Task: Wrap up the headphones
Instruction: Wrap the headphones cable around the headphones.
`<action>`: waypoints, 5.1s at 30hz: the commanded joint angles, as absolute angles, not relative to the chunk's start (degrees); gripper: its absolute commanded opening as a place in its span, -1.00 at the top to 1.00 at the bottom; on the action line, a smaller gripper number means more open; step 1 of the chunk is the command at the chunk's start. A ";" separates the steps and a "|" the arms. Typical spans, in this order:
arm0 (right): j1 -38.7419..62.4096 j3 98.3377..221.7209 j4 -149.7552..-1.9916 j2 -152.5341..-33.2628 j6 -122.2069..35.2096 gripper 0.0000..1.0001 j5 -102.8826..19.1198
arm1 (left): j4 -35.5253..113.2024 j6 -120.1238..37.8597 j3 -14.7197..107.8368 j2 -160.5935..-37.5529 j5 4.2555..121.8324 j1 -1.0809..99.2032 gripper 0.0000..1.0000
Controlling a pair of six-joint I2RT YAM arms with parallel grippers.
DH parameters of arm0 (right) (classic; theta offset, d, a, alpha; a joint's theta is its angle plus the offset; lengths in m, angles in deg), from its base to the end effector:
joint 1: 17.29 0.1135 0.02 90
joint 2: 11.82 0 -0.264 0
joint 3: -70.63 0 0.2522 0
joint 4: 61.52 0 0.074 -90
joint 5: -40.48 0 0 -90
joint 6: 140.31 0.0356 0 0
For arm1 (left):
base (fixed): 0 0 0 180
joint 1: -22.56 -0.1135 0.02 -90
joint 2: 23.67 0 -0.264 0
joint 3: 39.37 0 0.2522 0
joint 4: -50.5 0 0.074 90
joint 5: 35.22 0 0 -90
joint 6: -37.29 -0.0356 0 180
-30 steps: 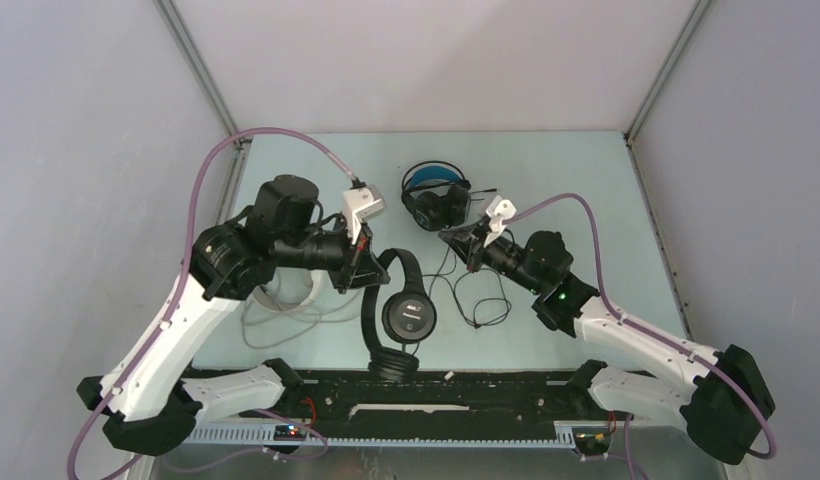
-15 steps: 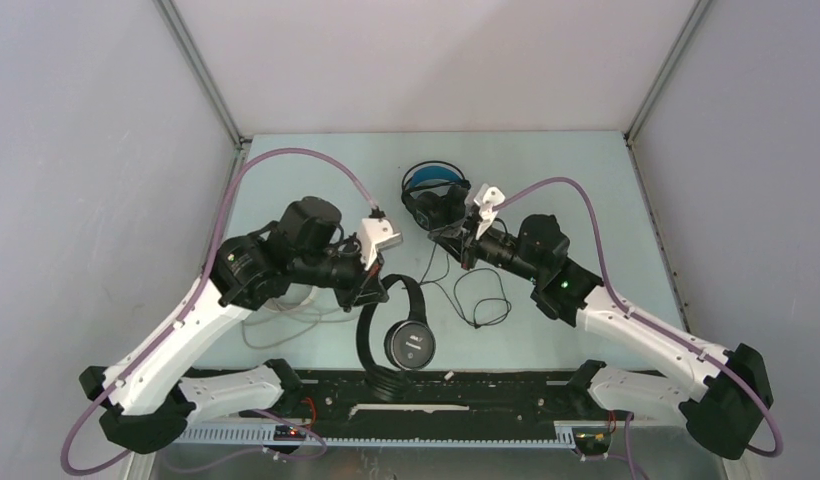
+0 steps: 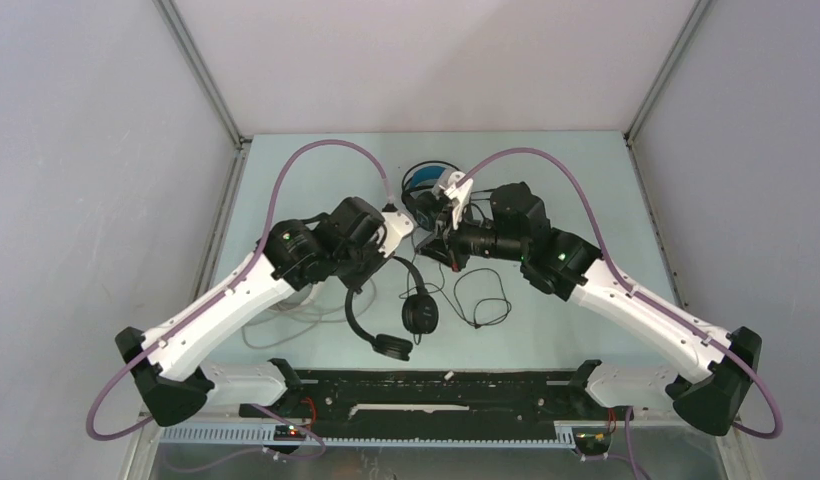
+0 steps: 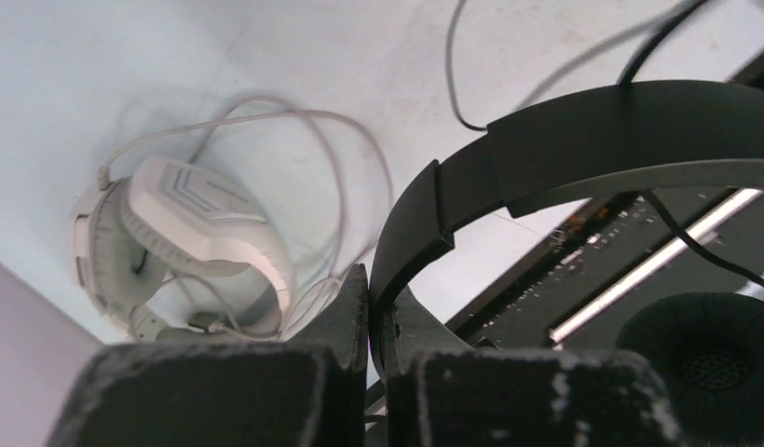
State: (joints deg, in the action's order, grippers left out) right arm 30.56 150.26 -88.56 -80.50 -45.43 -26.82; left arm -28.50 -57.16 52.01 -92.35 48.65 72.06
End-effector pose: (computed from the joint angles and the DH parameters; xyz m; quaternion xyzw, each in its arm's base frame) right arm 0.1739 0.2126 0.3777 -0.3970 0.6857 0.4027 0.4583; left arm 0.1441 -0.1628 0.3657 0.4197 0.8588 -0.0636 0.2870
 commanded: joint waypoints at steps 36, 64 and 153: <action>42.06 156.29 -89.13 -90.88 -29.00 1.00 -29.56 | -7.71 -35.92 52.58 -91.52 46.01 52.81 1.00; 47.91 155.06 -78.99 -89.56 -37.49 1.00 -49.47 | 12.20 -17.66 36.79 -80.49 56.38 43.61 1.00; 36.03 104.46 -0.28 -96.27 -58.61 1.00 -38.76 | -4.09 -25.32 59.30 -82.89 58.99 41.66 1.00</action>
